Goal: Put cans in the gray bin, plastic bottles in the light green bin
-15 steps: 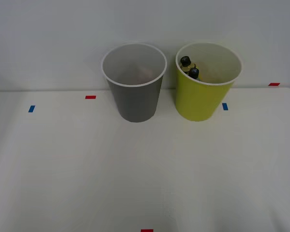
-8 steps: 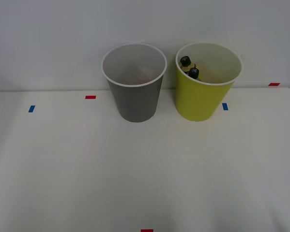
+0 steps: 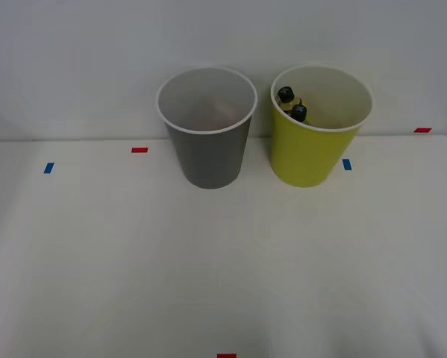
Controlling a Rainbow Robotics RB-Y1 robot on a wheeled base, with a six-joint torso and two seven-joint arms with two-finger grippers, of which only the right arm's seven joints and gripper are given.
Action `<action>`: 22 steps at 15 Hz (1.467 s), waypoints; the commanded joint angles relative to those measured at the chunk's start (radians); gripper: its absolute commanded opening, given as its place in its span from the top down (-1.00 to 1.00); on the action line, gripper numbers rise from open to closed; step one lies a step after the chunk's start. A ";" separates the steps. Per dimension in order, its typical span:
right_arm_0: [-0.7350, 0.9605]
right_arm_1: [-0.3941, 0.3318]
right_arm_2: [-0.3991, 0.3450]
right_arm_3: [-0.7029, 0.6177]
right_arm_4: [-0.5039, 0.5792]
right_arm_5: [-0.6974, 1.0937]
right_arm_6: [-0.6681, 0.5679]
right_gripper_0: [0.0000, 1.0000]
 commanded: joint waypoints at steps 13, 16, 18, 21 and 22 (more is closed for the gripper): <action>0.000 0.000 0.000 0.000 0.000 0.000 0.000 -1.00; 0.000 0.000 0.000 0.000 0.000 0.000 0.000 -1.00; 0.000 0.000 0.000 0.000 0.000 0.000 0.000 -1.00; 0.000 0.000 0.000 0.000 0.000 0.000 0.000 -1.00; 0.000 0.000 0.000 0.000 0.000 0.000 0.000 -1.00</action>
